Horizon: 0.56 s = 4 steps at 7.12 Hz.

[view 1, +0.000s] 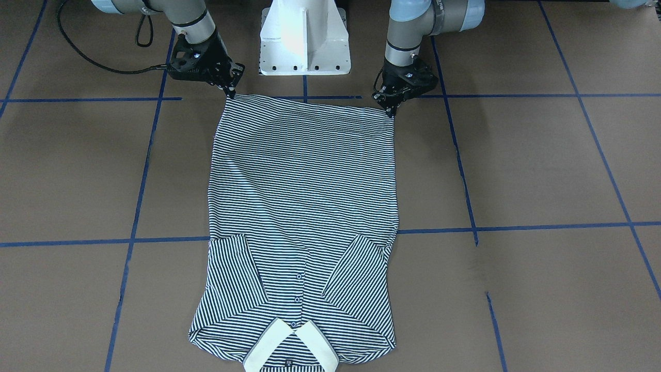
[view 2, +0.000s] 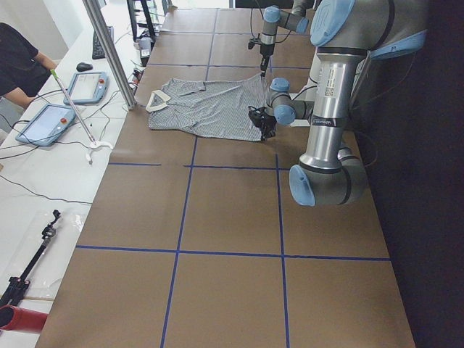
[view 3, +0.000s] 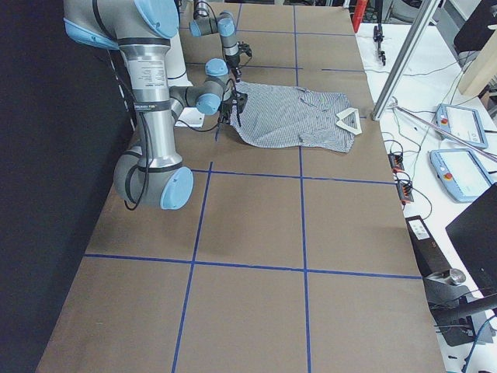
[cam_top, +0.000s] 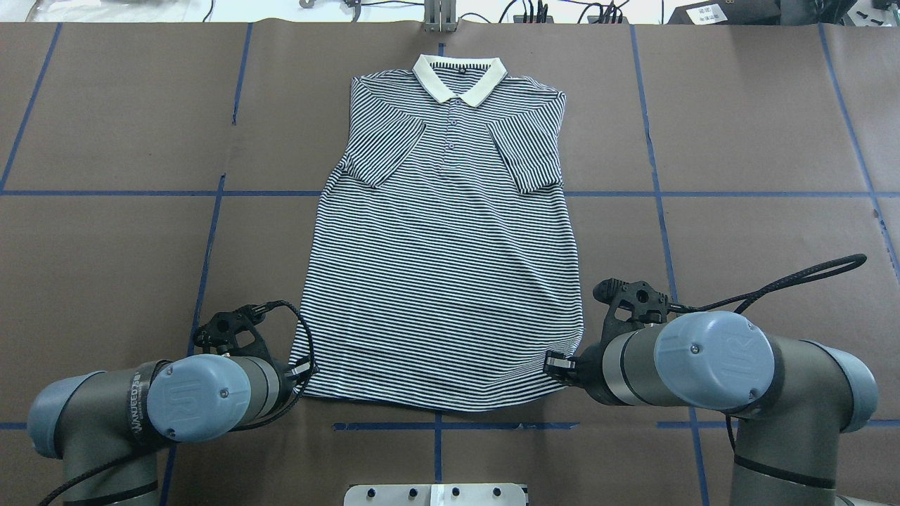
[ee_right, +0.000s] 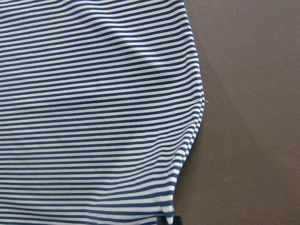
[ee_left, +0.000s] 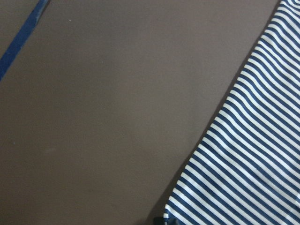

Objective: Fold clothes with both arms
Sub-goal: 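Grasp both hem corners nearest the robot with both grippers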

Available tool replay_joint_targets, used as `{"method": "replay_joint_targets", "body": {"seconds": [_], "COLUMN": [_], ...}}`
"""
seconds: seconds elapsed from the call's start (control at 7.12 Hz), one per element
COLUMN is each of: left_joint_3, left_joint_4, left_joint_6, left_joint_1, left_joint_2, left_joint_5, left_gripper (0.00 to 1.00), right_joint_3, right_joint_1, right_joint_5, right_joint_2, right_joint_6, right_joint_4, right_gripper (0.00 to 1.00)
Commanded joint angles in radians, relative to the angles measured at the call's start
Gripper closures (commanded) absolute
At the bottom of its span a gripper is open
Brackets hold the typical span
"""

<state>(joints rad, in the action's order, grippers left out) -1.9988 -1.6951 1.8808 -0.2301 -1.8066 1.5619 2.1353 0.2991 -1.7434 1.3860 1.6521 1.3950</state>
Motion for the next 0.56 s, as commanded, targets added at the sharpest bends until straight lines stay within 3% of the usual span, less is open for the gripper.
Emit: {"method": "replay_joint_targets", "body": {"seconds": [0.0,0.42], "left_joint_3": [-0.015,-0.132], "left_joint_4": [0.009,0.116], "left_joint_6": [-0.005,-0.005], "left_joint_1": [-0.003,0.014], "left_joint_2": [0.003,0.001], "left_joint_5": [0.0,0.0], "left_gripper": [1.0,1.0], "right_joint_3": [0.005,0.044], "right_joint_1": [0.026,0.054], "right_joint_5": [-0.042,-0.14], "right_joint_2": [0.004,0.022], "right_joint_6": [0.0,-0.012], "right_joint_4": [-0.001,-0.004], "right_gripper": [1.0,1.0]}}
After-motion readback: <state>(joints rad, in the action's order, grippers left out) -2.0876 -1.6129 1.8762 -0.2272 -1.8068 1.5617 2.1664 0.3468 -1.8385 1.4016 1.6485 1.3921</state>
